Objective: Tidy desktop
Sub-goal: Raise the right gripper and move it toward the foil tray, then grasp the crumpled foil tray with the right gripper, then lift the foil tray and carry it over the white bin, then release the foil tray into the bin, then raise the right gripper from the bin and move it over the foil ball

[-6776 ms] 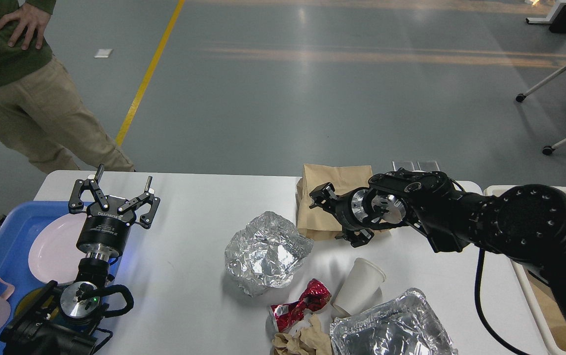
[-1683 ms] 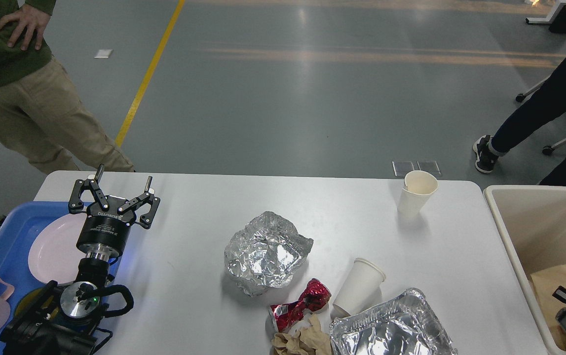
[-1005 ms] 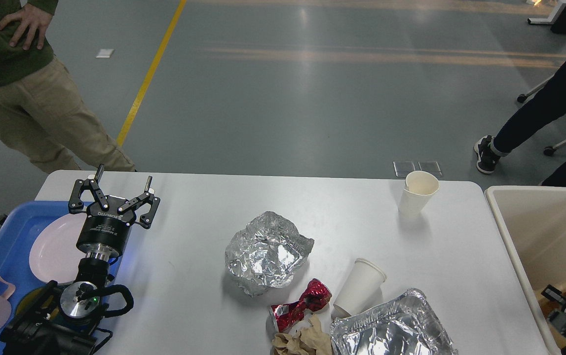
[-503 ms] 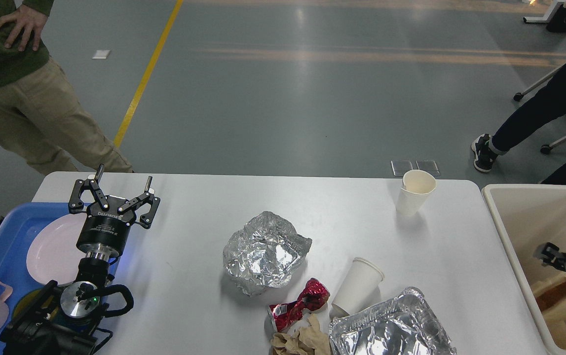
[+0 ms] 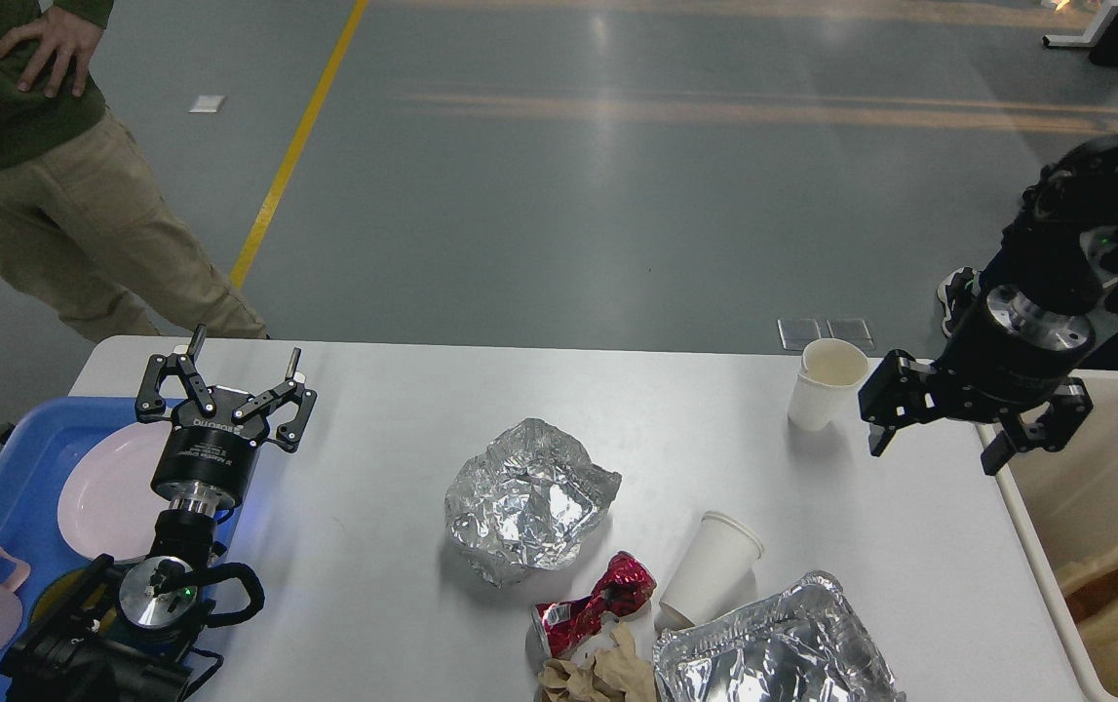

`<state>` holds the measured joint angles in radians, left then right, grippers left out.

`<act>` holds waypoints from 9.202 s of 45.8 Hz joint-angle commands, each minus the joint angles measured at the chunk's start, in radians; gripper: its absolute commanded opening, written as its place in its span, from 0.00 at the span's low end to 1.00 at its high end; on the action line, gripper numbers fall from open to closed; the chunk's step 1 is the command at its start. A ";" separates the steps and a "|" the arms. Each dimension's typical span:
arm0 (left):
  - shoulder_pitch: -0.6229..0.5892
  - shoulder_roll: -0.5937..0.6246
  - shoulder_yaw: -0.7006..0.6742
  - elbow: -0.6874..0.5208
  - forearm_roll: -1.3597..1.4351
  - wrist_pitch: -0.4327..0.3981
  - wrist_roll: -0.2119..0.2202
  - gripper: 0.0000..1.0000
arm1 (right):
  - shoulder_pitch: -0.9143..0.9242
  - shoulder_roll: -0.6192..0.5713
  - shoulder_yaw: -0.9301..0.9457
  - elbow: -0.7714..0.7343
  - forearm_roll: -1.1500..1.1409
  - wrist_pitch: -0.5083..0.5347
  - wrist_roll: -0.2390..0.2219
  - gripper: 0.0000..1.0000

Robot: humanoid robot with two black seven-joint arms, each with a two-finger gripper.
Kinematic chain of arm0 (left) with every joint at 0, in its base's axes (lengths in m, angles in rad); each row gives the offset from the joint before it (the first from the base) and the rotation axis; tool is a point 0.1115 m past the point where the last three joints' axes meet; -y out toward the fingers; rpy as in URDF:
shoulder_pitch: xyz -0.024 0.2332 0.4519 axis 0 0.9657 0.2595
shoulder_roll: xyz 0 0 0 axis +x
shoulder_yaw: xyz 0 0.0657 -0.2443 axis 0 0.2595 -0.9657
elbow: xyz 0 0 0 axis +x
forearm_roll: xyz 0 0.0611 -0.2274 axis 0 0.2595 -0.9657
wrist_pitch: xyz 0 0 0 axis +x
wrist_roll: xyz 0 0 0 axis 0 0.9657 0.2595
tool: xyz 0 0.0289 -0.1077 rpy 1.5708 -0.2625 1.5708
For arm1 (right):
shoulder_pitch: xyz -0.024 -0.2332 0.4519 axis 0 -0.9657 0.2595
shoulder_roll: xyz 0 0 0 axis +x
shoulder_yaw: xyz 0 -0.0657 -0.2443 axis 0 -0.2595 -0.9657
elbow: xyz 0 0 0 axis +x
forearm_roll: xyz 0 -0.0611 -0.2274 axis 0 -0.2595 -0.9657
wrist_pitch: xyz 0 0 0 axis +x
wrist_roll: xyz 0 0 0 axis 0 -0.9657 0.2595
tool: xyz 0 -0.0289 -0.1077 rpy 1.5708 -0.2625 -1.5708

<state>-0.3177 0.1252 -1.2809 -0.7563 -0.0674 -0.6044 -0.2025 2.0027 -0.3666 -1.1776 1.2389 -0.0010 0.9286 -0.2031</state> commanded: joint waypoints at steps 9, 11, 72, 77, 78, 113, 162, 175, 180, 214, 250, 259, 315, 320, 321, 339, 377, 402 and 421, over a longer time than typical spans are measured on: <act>0.002 0.001 0.000 0.002 0.000 0.000 0.000 0.96 | 0.404 0.035 -0.014 0.296 0.139 -0.100 -0.002 1.00; 0.002 0.001 0.000 0.000 0.000 0.000 0.000 0.96 | 0.447 0.035 -0.023 0.344 0.141 -0.148 -0.002 1.00; 0.002 0.001 0.000 0.000 0.000 0.000 0.000 0.96 | -0.528 0.092 0.285 0.114 0.489 -0.841 -0.114 0.89; 0.000 0.001 0.000 0.000 0.000 0.000 0.000 0.96 | -0.551 0.097 0.305 0.103 0.492 -0.875 -0.116 0.88; 0.000 0.001 0.000 0.000 0.000 0.000 0.000 0.96 | -0.553 0.098 0.312 0.103 0.493 -0.881 -0.114 0.88; 0.000 0.001 0.000 0.000 0.000 0.000 0.000 0.96 | -0.711 0.153 0.355 -0.072 0.512 -0.883 -0.116 0.35; 0.000 0.001 0.000 0.000 0.000 0.000 0.000 0.96 | -0.225 0.097 0.098 0.132 0.470 -0.562 -0.110 0.00; 0.000 0.001 0.000 0.000 0.000 0.000 0.000 0.96 | 0.270 0.060 -0.039 0.333 0.467 -0.318 -0.105 0.00; 0.000 0.001 0.000 0.000 0.000 0.000 0.000 0.96 | 0.381 0.049 -0.051 0.366 0.464 -0.255 -0.105 0.00; 0.000 -0.001 0.000 0.000 0.000 0.000 0.000 0.96 | 0.187 -0.092 -0.327 0.068 0.181 -0.260 0.142 0.00; 0.002 0.001 0.000 0.000 0.000 0.000 0.000 0.96 | -1.059 -0.170 0.177 -0.889 0.131 -0.944 0.140 0.00; 0.002 0.001 0.000 0.000 0.000 0.000 0.000 0.96 | -1.326 -0.015 0.230 -1.190 0.131 -1.001 0.125 0.00; 0.002 -0.001 0.000 0.000 0.000 0.000 0.000 0.96 | -1.389 0.074 0.266 -1.216 0.125 -1.059 0.116 1.00; 0.002 0.001 0.000 0.000 0.000 0.000 0.000 0.96 | -1.276 0.006 0.256 -1.093 0.108 -1.012 0.111 1.00; 0.000 0.001 0.000 0.000 0.000 0.000 0.000 0.96 | -1.253 -0.001 0.247 -1.072 0.105 -1.002 0.110 1.00; 0.000 -0.001 0.000 0.000 0.000 0.000 0.000 0.96 | -0.710 -0.141 -0.036 -0.468 0.038 -0.734 0.103 1.00; 0.002 0.001 0.000 0.000 0.000 0.000 0.000 0.96 | 0.464 0.109 -0.050 0.392 0.096 -0.179 0.100 1.00; 0.000 0.001 0.000 0.000 0.000 0.000 0.000 0.96 | 0.417 0.141 0.027 0.421 0.156 -0.306 0.097 1.00; 0.000 0.001 0.000 0.000 0.000 0.000 0.000 0.96 | -0.077 0.323 0.228 0.050 0.533 -0.508 0.022 0.98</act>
<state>-0.3162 0.1257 -1.2809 -0.7560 -0.0675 -0.6044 -0.2025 2.0763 -0.0957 -1.0161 1.4013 0.4699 0.4727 -0.1527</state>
